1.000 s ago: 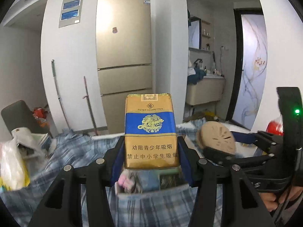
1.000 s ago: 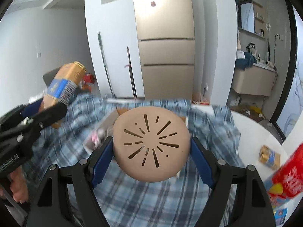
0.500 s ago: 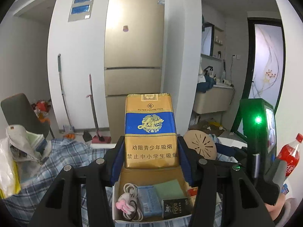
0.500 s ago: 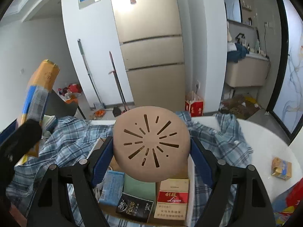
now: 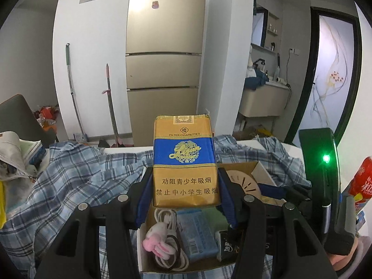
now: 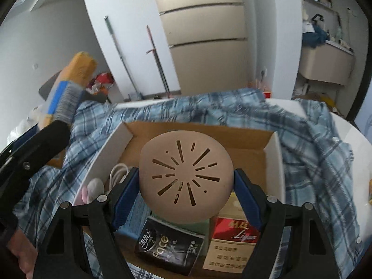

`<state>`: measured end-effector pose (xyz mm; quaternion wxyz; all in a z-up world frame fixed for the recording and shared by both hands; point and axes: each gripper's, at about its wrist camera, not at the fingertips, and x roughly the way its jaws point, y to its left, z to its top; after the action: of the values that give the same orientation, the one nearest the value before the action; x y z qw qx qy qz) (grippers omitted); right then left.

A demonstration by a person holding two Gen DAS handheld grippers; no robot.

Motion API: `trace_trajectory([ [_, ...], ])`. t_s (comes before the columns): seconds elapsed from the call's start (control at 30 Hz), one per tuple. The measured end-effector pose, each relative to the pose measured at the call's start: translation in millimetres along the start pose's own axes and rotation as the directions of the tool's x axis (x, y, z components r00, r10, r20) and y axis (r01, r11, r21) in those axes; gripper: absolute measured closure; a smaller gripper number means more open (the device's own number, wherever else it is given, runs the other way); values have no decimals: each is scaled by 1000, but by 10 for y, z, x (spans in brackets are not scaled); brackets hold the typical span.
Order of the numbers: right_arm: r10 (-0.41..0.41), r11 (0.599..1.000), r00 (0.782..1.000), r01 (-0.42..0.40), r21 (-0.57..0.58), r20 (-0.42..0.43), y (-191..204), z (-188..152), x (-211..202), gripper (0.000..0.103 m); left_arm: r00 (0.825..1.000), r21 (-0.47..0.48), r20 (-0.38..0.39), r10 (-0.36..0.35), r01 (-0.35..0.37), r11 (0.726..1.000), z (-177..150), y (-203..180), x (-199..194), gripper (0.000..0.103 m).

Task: Organize soft objects
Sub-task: 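Carry both items over the white box and release them inside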

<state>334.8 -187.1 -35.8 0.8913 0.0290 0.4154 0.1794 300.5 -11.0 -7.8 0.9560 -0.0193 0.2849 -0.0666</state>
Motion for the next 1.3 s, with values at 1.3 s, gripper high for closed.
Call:
trace_trajectory([
  [1.3, -154, 979, 988, 154, 137, -6, -586, 148, -98, 11, 947, -73, -316, -63, 42, 996, -382, 18, 629, 48],
])
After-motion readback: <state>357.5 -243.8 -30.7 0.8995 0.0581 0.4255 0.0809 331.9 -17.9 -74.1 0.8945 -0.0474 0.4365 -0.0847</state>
